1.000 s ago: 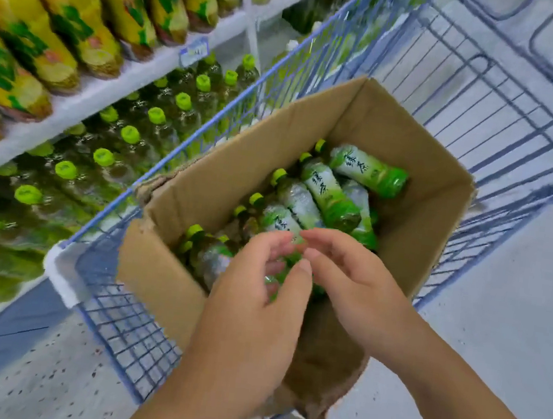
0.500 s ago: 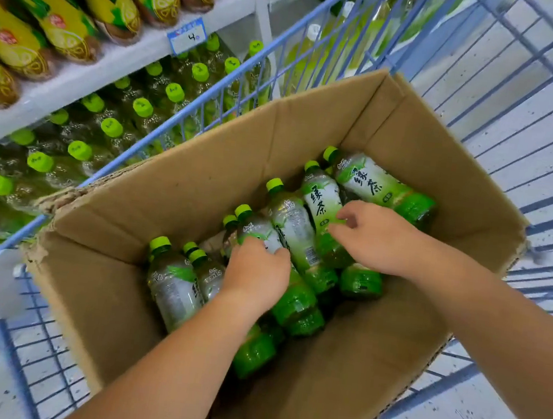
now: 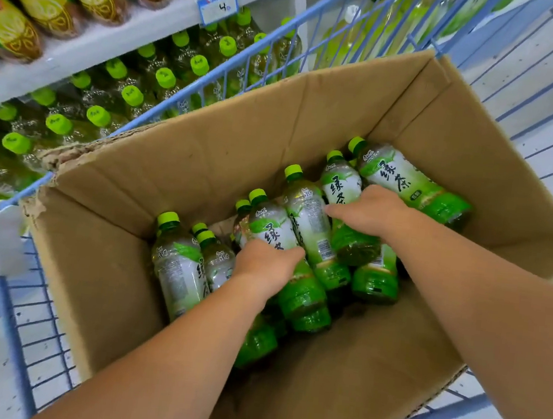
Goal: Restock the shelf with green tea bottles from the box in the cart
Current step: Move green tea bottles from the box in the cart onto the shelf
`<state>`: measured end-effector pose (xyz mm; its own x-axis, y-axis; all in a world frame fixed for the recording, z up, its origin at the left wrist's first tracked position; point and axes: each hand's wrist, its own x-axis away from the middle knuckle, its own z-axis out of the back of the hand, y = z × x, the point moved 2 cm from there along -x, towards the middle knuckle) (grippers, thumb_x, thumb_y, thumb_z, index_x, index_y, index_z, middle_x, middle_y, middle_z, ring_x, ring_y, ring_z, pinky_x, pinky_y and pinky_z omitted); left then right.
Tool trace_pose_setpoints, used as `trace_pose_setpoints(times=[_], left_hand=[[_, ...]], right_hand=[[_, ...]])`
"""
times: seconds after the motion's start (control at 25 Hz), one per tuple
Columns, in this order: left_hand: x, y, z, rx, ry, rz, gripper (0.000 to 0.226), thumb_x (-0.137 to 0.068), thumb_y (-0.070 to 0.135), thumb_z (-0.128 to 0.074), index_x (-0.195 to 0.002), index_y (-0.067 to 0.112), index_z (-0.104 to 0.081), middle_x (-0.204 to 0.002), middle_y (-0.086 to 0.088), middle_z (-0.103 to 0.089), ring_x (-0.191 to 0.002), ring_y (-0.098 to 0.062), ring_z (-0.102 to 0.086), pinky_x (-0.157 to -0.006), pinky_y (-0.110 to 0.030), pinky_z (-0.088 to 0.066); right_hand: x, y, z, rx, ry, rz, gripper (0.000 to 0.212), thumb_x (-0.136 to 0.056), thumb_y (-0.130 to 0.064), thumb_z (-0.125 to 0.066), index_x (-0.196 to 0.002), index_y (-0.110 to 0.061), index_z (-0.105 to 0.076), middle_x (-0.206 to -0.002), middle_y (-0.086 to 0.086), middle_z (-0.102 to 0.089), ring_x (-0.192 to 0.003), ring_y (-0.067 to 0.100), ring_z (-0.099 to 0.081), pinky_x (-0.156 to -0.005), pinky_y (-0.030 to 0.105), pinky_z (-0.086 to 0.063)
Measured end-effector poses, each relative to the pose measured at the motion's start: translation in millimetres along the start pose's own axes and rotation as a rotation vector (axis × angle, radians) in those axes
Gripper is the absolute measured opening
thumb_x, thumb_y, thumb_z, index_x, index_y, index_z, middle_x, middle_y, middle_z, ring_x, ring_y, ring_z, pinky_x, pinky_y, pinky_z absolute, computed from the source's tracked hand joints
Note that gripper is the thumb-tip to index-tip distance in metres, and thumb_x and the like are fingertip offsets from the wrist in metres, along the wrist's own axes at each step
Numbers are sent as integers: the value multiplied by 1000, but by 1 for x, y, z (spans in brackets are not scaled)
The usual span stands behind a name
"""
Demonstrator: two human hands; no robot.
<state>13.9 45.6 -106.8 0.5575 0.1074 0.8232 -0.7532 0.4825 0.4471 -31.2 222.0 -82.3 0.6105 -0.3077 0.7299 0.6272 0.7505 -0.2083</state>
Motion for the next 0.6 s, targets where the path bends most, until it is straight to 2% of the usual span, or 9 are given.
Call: trace_pose_setpoints(times=[0.12, 0.2, 0.28, 0.36, 0.4, 0.48, 0.6], left_hand=[[-3, -1, 1, 78, -24, 59, 40, -69, 36, -76, -99, 10, -72, -97, -12, -74, -88, -30, -70, -84, -47, -60], [-6, -2, 0, 141, -74, 89, 39, -62, 32, -78, -96, 14, -69, -97, -11, -74, -87, -31, -71, -84, -49, -60], [-4, -1, 0, 198, -91, 90, 57, -54, 31, -77, -106, 13, -65, -101, -10, -72, -88, -30, -70, -84, -47, -60], [1, 1, 3, 168, -112, 79, 80, -52, 33, -78, -124, 9, -52, -106, -9, -67, -93, -29, -67, -83, -41, -59], [6, 1, 5, 125, -134, 76, 84, -57, 33, -80, -128, 6, -43, -109, -10, -64, -96, -29, -65, -83, -39, -58], [15, 1, 11, 43, -154, 53, 81, -69, 29, -80, -130, 5, -31, -111, -11, -58, -100, -29, -62, -86, -40, -56], [32, 5, 23, -1, -168, 11, 80, -75, 30, -78, -133, 6, -29, -109, -11, -59, -99, -28, -62, -86, -39, -56]], right_hand=[[-3, -3, 1, -51, -13, -31, 84, -78, -55, -73, -138, 1, -50, -139, 17, -54, -124, 35, -54, -98, 37, -48], [0, -3, -2, -106, -69, -67, 89, -58, -54, -80, -129, -4, -58, -128, 16, -62, -111, 35, -62, -96, 44, -53], [0, 0, -7, -188, -109, -92, 84, -42, -47, -79, -114, -7, -64, -113, 14, -69, -95, 34, -69, -88, 48, -58], [7, 1, -12, -308, -123, -110, 58, -55, -36, -79, -103, -8, -65, -105, 15, -70, -90, 33, -70, -87, 49, -58], [12, 3, -15, -350, -122, -126, 47, -63, -31, -78, -101, -8, -64, -104, 15, -69, -90, 32, -69, -87, 48, -58], [24, 8, -23, -385, -97, -153, 42, -68, -27, -76, -101, -8, -62, -105, 13, -66, -91, 29, -67, -86, 42, -58], [46, 13, -31, -455, -66, -152, 33, -72, -26, -77, -98, -10, -63, -97, 10, -67, -86, 24, -66, -81, 37, -58]])
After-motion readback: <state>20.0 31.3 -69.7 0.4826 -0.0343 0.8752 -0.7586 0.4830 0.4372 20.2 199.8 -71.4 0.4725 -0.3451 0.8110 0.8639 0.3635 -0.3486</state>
